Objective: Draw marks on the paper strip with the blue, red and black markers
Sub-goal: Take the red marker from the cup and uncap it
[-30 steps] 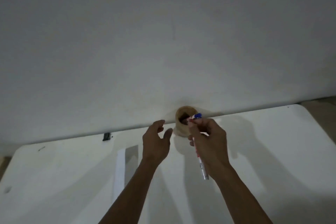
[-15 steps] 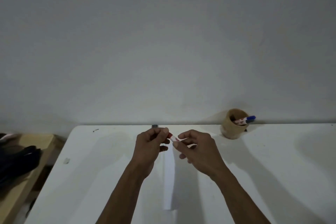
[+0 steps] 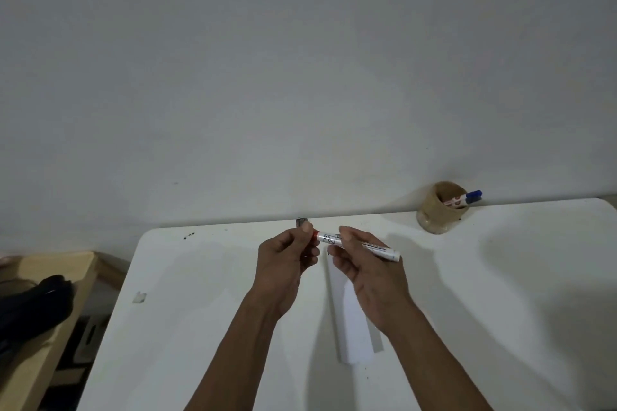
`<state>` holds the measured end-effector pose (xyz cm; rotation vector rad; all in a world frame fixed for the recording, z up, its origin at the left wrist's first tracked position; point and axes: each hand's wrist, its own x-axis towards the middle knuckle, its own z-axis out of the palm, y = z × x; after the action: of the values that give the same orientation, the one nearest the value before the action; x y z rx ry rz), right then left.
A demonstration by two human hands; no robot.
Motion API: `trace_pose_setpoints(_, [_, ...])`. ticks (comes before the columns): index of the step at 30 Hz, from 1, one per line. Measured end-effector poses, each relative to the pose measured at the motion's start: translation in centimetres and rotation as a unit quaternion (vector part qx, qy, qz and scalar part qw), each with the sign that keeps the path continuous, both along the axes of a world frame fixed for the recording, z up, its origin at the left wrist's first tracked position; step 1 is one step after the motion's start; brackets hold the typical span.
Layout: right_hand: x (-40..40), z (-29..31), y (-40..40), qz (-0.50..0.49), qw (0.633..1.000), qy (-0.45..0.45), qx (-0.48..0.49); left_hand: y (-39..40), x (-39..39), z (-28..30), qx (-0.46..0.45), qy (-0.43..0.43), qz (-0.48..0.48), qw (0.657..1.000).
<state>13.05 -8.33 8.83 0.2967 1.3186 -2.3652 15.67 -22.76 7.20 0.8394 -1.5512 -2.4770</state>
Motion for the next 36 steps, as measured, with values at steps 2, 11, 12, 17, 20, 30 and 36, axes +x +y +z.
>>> trace_pose_setpoints(2, [0.3,-0.5,-0.8,-0.015,0.999,0.026,0.037,0.1,0.1,-0.2,0.014,-0.02,0.015,1.0])
trace_pose_setpoints(11, [-1.3,-0.1,1.9,0.035,0.966,0.197,0.166,-3.3,-0.8,-0.6,0.103,-0.103,0.115,0.983])
trace_pose_setpoints(12, [-1.8,0.0,2.7,0.03,0.966,0.197,0.164,-4.4,-0.8,-0.9,0.064,-0.106,0.139,0.983])
trace_pose_setpoints(17, [-3.8,-1.4,4.9,0.012,0.975,0.15,0.163,-5.2,-1.2,-3.9,-0.275,-0.164,0.096,0.942])
trace_pose_setpoints(20, [-4.2,-2.5,5.1,0.007,0.979,0.124,0.164,-3.1,-2.5,-5.9,-0.413,-0.179,0.029,0.892])
trace_pose_setpoints(30, [-5.6,-5.5,6.6,-0.023,0.979,0.084,0.185,-0.8,-4.1,-11.1,-0.533,-0.255,-0.074,0.803])
trace_pose_setpoints(36, [-6.2,-5.8,6.9,-0.006,0.978,0.077,0.192,-0.1,-3.6,-10.7,-0.513,-0.25,-0.04,0.82])
